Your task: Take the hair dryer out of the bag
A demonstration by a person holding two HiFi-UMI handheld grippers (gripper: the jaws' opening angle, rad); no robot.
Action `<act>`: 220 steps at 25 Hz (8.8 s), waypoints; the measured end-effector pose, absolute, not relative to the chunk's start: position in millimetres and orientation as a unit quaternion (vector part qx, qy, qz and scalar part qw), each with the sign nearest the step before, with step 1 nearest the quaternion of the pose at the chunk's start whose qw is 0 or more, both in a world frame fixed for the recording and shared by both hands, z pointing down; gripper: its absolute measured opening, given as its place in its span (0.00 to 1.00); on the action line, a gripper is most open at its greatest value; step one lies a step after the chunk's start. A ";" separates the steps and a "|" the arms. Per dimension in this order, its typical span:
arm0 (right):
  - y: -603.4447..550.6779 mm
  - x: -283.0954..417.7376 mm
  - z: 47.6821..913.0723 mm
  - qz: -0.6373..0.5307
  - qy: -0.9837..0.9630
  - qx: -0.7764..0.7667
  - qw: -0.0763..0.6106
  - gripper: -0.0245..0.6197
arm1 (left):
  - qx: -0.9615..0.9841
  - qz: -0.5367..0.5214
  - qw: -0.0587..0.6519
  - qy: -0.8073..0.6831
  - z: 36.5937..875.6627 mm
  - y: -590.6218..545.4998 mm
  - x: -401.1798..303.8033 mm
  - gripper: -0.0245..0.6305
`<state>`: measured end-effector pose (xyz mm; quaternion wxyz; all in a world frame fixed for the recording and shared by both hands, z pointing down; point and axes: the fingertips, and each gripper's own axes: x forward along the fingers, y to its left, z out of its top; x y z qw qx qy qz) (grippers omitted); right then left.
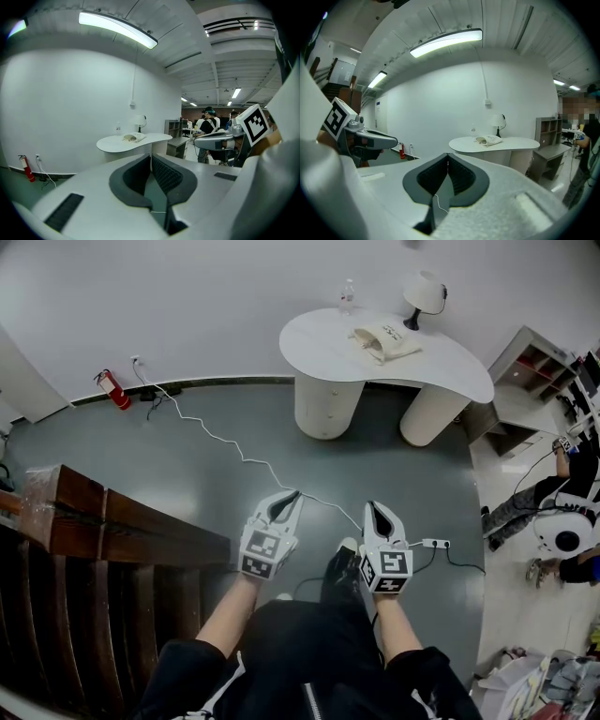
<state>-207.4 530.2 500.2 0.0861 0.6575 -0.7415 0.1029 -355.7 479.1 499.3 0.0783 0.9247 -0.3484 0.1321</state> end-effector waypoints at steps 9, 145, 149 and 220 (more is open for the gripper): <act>509.7 -183.6 510.0 0.118 -0.738 0.659 0.081 0.05 | 0.927 0.140 0.081 -0.340 507.9 460.1 -333.4 0.07; -157.5 83.1 552.4 0.149 -0.833 0.505 0.169 0.24 | 0.879 0.215 0.161 -0.394 569.2 -162.0 -17.9 0.07; -171.6 88.8 561.8 0.149 -0.840 0.489 0.182 0.28 | 0.872 0.221 0.164 -0.406 575.4 -174.2 -11.7 0.07; -220.2 131.8 645.4 0.249 -0.841 0.383 0.290 0.12 | 0.894 0.350 0.155 -0.234 681.2 -219.8 108.0 0.33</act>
